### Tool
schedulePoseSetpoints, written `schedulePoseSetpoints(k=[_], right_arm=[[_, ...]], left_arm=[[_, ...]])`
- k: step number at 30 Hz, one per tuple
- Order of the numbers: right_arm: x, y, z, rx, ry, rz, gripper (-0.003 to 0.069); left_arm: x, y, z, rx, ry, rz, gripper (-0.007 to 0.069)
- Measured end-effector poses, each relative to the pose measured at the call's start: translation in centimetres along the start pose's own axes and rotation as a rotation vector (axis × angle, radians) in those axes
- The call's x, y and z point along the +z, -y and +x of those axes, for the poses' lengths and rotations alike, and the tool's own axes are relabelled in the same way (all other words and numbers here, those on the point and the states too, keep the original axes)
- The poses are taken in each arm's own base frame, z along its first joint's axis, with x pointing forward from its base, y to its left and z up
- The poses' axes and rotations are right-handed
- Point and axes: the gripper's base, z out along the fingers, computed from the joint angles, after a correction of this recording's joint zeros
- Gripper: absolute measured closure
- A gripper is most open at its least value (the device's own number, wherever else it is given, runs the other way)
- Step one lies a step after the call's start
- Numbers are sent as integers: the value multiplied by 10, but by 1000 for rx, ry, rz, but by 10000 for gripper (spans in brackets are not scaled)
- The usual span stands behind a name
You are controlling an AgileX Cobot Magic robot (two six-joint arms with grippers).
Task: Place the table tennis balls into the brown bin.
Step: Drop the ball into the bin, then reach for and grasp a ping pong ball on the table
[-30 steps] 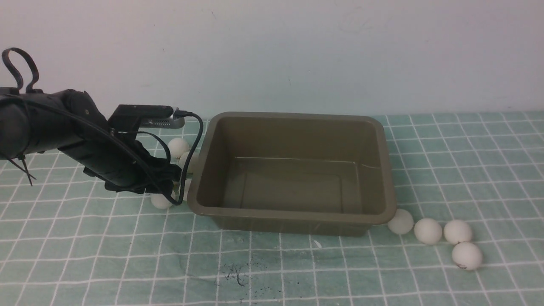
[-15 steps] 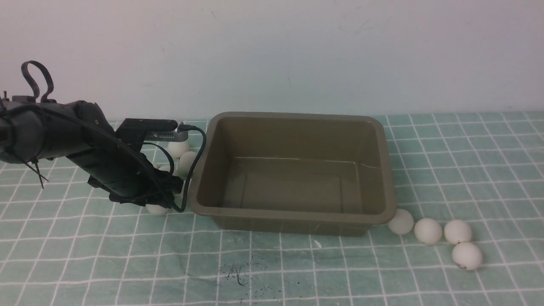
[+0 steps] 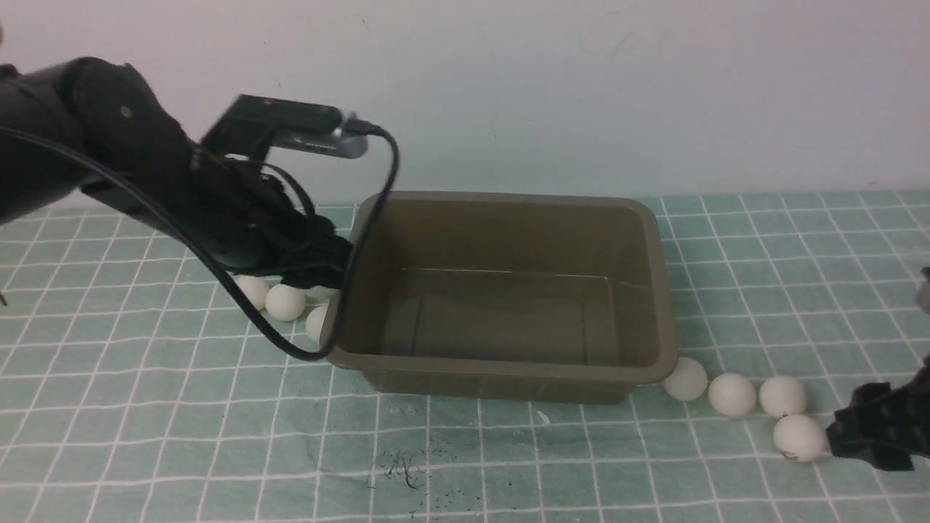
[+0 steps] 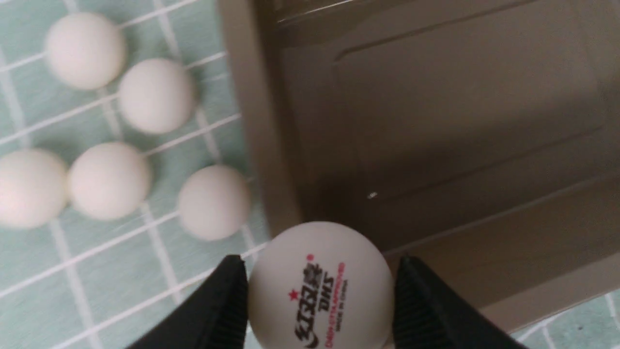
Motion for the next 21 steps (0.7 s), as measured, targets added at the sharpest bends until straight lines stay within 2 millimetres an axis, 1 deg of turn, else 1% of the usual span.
schedulePoseSetpoints(k=[1, 2, 3, 4, 6, 7, 8, 9, 11, 13, 14, 16, 17, 18, 19, 20, 21], right_arm=[[2, 0, 0, 1, -4, 1, 185], [17, 2, -3, 19, -37, -1, 132], [23, 2, -4, 29, -53, -3, 114], [30, 3, -6, 40, -71, -7, 94], [36, 4, -11, 48, -81, -9, 81], [42, 4, -15, 56, -86, -11, 76], [44, 4, -19, 63, -83, -13, 74], [46, 4, -22, 70, -78, -16, 74], [50, 4, -29, 86, -65, -22, 74], [56, 4, -33, 96, -73, -25, 72], [62, 5, -33, 103, -89, -26, 72], [68, 6, -33, 109, -101, -24, 76], [71, 6, -33, 110, -107, -22, 83], [77, 7, -32, 114, -124, -20, 118], [79, 7, -31, 116, -133, -20, 144], [83, 8, -30, 120, -151, -22, 204], [84, 8, -29, 118, -163, -22, 302]], left_arm=[[5, 2, 0, 2, -5, 7, 282], [21, 10, 1, 13, -18, 22, 279], [27, 12, 1, 13, -21, 23, 267], [39, 13, 3, 13, -44, 28, 243], [49, 14, 5, 4, -71, 35, 173], [51, 14, 3, 4, -78, 38, 121], [52, 14, 1, 6, -78, 40, 82], [51, 15, -1, 9, -78, 41, 69], [43, 11, -11, 9, -69, 35, 29], [31, 2, -22, -8, -53, 7, 34], [20, -9, -28, -39, -40, -25, 77], [6, -27, -34, -91, -21, -67, 164], [1, -34, -35, -112, -15, -81, 192], [-11, -52, -36, -158, -3, -115, 328], [-15, -64, -35, -185, 0, -132, 385], [-21, -78, -34, -214, 4, -155, 475], [-26, -91, -31, -242, 5, -177, 539]])
